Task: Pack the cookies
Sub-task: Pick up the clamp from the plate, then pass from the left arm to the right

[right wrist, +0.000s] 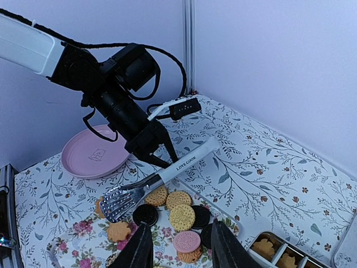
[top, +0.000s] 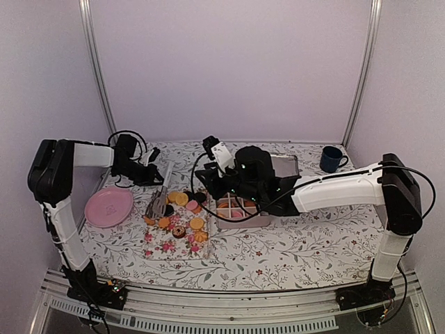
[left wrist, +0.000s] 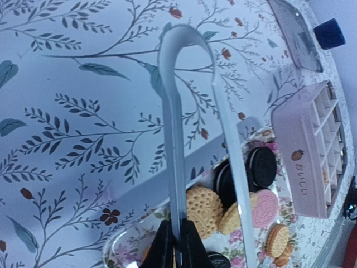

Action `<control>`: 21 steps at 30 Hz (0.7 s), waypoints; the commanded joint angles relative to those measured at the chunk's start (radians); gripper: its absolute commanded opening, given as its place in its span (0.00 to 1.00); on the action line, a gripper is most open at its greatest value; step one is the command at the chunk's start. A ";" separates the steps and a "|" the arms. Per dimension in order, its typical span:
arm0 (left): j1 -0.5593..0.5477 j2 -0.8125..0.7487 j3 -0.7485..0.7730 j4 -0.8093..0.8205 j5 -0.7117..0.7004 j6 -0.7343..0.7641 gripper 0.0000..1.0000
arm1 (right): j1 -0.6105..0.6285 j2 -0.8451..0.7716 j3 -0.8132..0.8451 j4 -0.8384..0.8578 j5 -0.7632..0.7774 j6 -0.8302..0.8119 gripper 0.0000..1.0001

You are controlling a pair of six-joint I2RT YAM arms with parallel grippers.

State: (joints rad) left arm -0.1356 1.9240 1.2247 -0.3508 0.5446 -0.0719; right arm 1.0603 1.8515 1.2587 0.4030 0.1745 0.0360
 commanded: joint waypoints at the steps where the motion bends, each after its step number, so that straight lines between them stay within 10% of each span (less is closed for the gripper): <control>1: -0.005 -0.057 -0.004 0.021 0.191 0.053 0.01 | 0.004 -0.009 0.047 -0.023 -0.008 0.001 0.37; 11: -0.034 -0.237 -0.010 0.011 0.609 0.132 0.00 | -0.072 -0.005 0.091 -0.027 -0.377 0.125 0.71; 21: -0.112 -0.394 -0.050 -0.091 0.704 0.324 0.00 | -0.117 0.062 0.214 -0.019 -0.678 0.215 0.89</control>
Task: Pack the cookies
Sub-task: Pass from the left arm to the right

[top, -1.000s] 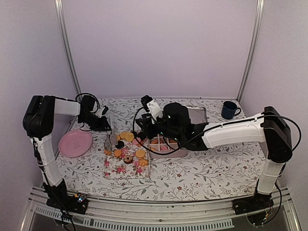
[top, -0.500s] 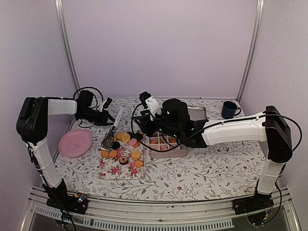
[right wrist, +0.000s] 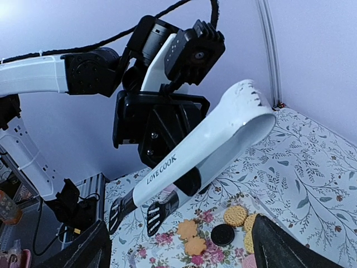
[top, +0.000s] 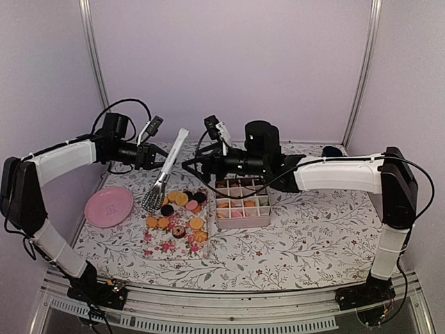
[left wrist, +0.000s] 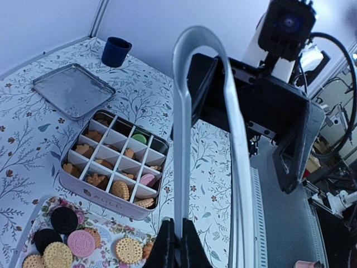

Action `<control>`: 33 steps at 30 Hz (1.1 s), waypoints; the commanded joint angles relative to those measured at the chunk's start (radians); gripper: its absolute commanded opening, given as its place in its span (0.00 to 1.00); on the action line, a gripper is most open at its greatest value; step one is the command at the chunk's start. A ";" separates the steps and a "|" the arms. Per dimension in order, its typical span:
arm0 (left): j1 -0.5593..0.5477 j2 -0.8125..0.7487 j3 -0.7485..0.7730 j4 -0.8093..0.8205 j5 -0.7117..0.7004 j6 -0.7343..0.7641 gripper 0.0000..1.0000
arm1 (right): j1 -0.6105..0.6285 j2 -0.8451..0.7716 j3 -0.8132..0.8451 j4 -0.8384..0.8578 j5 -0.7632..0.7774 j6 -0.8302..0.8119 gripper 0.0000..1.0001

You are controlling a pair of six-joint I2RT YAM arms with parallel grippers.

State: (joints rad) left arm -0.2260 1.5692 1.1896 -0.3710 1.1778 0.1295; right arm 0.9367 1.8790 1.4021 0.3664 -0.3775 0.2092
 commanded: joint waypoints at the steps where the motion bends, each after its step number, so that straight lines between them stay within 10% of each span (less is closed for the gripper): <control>1: -0.029 -0.046 -0.013 -0.105 0.067 0.149 0.00 | 0.007 0.044 0.088 0.017 -0.135 0.044 0.89; 33: -0.083 -0.175 0.034 -0.322 0.029 0.321 0.00 | 0.010 0.120 0.102 0.269 -0.202 0.223 0.22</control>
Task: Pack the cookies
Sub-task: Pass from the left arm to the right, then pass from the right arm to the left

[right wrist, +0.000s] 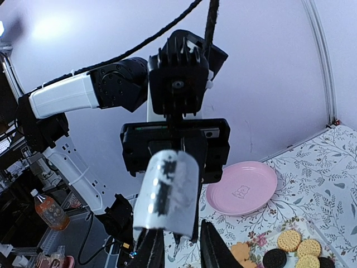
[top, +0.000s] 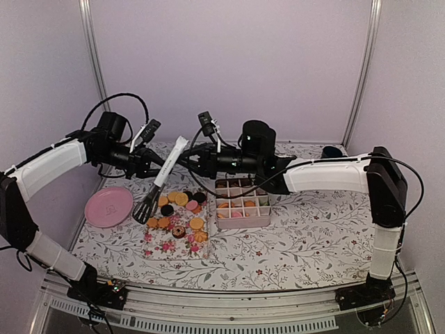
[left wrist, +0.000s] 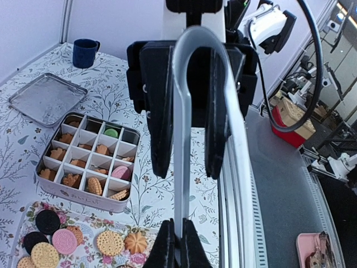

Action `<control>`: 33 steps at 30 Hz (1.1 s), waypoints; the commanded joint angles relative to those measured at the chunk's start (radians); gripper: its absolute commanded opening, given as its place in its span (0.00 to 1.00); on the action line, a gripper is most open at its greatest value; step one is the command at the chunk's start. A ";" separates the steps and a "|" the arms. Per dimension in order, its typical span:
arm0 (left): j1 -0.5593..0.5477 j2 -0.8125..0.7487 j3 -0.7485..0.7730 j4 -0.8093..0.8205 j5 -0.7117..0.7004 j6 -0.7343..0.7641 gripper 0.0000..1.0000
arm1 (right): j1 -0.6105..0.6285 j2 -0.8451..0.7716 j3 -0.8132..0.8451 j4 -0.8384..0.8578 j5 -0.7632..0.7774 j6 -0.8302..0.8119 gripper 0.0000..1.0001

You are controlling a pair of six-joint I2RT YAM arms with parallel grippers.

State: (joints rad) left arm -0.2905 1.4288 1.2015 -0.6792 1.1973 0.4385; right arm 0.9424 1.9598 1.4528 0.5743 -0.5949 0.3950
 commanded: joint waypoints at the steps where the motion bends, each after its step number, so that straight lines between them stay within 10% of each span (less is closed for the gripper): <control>1: -0.021 -0.034 0.023 -0.014 0.009 0.010 0.00 | 0.004 0.045 0.055 0.067 0.018 0.047 0.20; 9: -0.040 -0.032 0.019 -0.002 0.003 -0.007 0.03 | 0.010 0.068 0.067 0.107 0.045 0.073 0.00; 13: -0.039 -0.044 -0.018 -0.059 -0.015 0.050 0.44 | 0.009 0.011 0.013 0.145 0.112 0.046 0.00; 15: -0.038 -0.052 -0.044 -0.120 -0.020 0.119 0.49 | 0.008 -0.025 -0.016 0.165 0.129 0.016 0.00; 28: -0.033 -0.100 -0.145 -0.185 -0.060 0.256 0.08 | 0.004 -0.066 -0.072 0.207 0.101 0.000 0.00; 33: -0.032 -0.120 -0.120 -0.210 -0.093 0.320 0.00 | 0.001 -0.089 -0.115 0.174 0.052 -0.007 0.59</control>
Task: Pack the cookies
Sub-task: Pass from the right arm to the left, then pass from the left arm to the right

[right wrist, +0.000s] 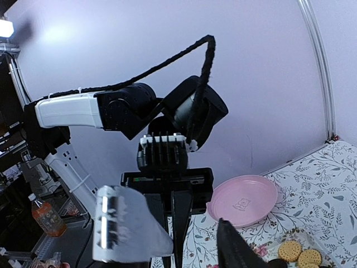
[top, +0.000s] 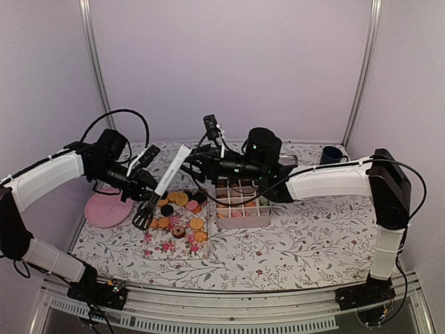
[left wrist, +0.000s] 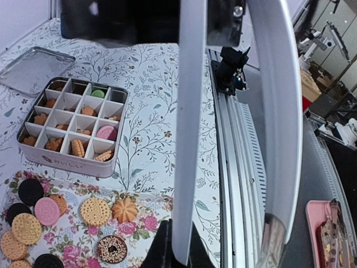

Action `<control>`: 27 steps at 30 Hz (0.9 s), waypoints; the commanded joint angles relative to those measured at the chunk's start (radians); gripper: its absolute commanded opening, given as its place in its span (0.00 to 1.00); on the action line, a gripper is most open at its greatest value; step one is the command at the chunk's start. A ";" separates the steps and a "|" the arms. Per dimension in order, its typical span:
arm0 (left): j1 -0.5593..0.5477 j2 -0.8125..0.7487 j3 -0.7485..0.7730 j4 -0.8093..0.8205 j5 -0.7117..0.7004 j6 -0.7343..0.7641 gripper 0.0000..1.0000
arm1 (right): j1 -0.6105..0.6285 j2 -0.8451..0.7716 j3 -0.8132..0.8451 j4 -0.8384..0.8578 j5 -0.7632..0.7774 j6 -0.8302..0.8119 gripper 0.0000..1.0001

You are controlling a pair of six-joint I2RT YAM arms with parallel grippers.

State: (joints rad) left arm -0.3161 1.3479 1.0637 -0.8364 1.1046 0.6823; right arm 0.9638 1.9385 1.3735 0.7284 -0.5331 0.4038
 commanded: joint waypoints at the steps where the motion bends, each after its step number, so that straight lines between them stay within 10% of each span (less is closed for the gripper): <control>1: -0.006 -0.040 0.027 -0.059 -0.007 0.085 0.00 | -0.026 -0.071 -0.045 0.004 -0.041 -0.017 0.71; 5: -0.007 -0.026 0.068 -0.080 -0.022 0.110 0.00 | -0.045 -0.081 -0.097 -0.005 -0.176 -0.004 0.99; 27: -0.037 0.022 0.108 -0.043 -0.093 0.104 0.00 | 0.019 0.042 0.161 -0.180 -0.266 -0.157 0.90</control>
State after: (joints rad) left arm -0.3386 1.3621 1.1725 -0.9012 1.0275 0.7708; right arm 0.9813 1.9453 1.4368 0.6754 -0.7555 0.3122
